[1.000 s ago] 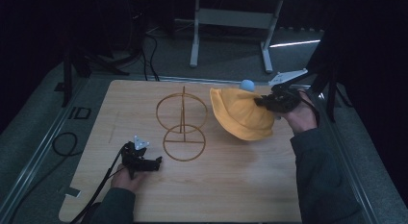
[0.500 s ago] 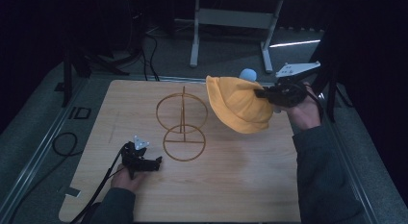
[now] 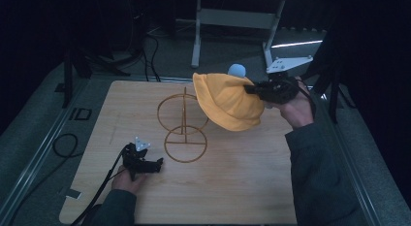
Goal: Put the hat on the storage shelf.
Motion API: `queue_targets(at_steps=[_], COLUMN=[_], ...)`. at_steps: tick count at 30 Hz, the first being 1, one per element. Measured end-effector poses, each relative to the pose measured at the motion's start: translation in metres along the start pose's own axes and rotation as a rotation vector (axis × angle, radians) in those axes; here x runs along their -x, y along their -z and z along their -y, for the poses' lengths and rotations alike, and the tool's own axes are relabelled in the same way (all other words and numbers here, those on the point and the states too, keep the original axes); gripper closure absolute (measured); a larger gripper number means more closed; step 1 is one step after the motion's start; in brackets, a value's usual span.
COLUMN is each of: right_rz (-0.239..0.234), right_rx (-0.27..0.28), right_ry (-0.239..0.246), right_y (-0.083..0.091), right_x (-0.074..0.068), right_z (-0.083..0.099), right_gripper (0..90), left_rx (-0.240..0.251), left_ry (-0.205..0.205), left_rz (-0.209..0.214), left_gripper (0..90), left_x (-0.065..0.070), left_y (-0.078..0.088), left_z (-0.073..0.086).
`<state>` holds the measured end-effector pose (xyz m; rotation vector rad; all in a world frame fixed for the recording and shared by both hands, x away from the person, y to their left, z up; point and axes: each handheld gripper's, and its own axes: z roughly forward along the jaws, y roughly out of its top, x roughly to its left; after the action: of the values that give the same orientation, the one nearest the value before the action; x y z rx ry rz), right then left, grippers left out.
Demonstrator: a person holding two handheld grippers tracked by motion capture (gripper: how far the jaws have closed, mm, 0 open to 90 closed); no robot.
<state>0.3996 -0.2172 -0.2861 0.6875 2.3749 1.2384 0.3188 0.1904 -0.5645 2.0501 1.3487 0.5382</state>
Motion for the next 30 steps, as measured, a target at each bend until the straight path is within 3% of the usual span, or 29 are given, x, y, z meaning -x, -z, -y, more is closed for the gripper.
queue_targets(at_steps=[19,27,30], right_rz=[-0.065,-0.097,-0.112], right_rx=[-0.012,-0.04,-0.056], right_ry=[0.086,0.124,0.142], right_y=[-0.032,-0.058,-0.075], right_x=[-0.03,-0.048,-0.06], right_z=[-0.04,-0.059,-0.065], right_gripper=[83.0,82.4,81.6], left_rx=[0.002,0.003,0.002], left_ry=[0.002,0.002,0.002], left_rz=[0.0,-0.001,0.0], left_gripper=[1.9,1.9,1.9], left_x=[0.0,0.0,0.0], left_y=[0.0,0.0,0.0], left_z=[0.0,0.0,0.0])
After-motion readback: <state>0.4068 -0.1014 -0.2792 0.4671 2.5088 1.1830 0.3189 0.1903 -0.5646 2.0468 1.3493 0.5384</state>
